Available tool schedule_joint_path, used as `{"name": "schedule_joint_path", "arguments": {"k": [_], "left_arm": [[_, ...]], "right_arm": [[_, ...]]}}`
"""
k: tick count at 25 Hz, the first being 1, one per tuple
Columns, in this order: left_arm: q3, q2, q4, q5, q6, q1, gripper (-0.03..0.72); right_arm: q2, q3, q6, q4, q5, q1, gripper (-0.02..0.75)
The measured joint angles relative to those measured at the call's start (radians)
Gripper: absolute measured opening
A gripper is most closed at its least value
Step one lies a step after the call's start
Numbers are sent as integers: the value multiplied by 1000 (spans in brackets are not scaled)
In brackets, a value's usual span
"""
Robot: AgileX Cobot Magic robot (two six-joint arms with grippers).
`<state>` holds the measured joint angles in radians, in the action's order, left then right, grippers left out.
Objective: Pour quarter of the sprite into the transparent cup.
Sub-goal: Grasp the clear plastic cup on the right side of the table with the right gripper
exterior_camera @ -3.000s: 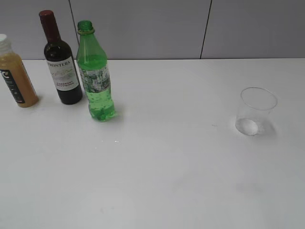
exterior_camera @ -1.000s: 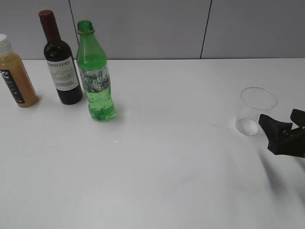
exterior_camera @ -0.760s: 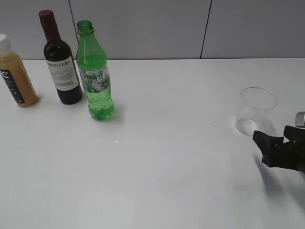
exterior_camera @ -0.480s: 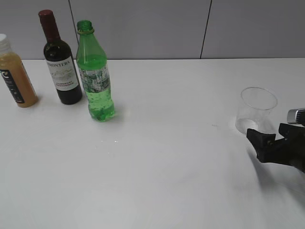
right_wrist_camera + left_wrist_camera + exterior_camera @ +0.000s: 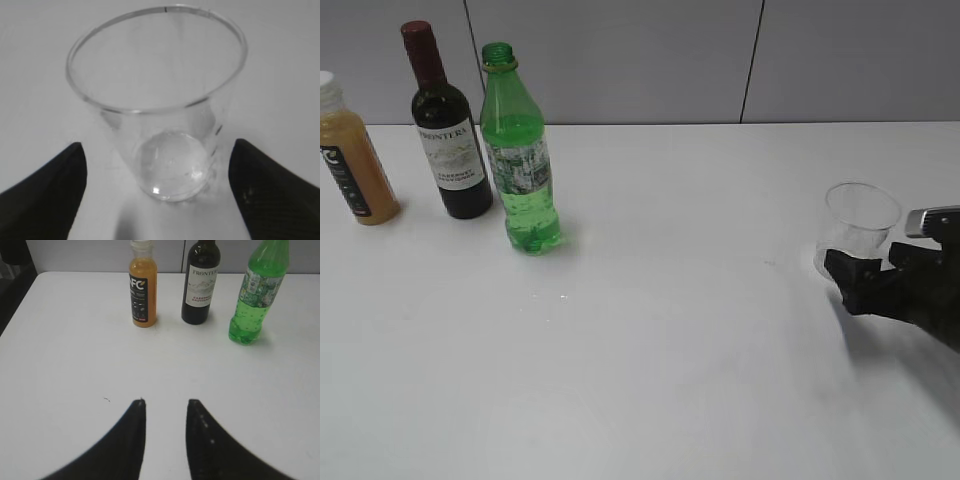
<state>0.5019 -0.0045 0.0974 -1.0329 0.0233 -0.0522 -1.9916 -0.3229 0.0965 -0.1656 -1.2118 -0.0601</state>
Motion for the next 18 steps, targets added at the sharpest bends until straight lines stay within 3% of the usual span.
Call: {"name": "schedule_joint_path", "arguments": {"k": [18], "left_arm": [[0, 0, 0, 0, 0, 0, 221]], "right_arm": [[-121, -100, 2, -5, 0, 0, 690]]}}
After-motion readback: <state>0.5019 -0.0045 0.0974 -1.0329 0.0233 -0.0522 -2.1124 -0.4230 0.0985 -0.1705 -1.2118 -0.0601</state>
